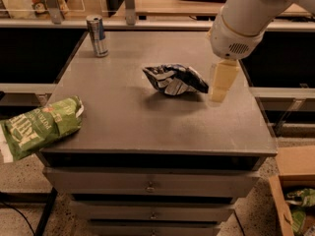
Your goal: Move blue chip bag near green jalapeno chip bag
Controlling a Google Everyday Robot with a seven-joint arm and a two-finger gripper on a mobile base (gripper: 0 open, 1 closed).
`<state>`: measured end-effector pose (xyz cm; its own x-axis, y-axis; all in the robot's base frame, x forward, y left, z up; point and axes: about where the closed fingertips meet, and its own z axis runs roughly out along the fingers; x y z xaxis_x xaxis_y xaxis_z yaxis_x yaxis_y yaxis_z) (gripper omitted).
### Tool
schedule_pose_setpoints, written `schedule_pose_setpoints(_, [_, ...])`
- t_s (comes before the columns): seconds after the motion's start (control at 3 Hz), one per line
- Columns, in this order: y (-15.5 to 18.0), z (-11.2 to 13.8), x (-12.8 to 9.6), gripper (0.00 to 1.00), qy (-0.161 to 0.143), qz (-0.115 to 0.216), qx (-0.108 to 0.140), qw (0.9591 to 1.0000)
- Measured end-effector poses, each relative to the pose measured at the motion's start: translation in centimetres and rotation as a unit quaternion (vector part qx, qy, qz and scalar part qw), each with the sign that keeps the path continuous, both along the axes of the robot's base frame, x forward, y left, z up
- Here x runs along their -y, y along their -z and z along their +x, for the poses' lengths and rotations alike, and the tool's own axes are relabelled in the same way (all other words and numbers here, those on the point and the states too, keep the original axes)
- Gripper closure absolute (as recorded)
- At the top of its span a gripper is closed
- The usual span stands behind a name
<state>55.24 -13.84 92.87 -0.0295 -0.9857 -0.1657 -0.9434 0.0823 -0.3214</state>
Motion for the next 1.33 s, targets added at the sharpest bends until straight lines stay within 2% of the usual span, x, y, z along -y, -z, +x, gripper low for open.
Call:
schedule_pose_setpoints(0.33, [2.0,3.2,-2.9,0.00,-0.024,0.001,0.002,0.9997])
schedule_pose_setpoints(0.67, [4.2,5.6,-5.0,0.00,-0.036,0.005,-0.006,0.9993])
schedule_pose_setpoints(1.0, [5.8,7.2,-6.8,0.18,-0.039,0.023,-0.017,0.9988])
schedule_pose_setpoints(1.33, [6.6,7.9,-8.3,0.41,-0.045,0.034,-0.026,0.9981])
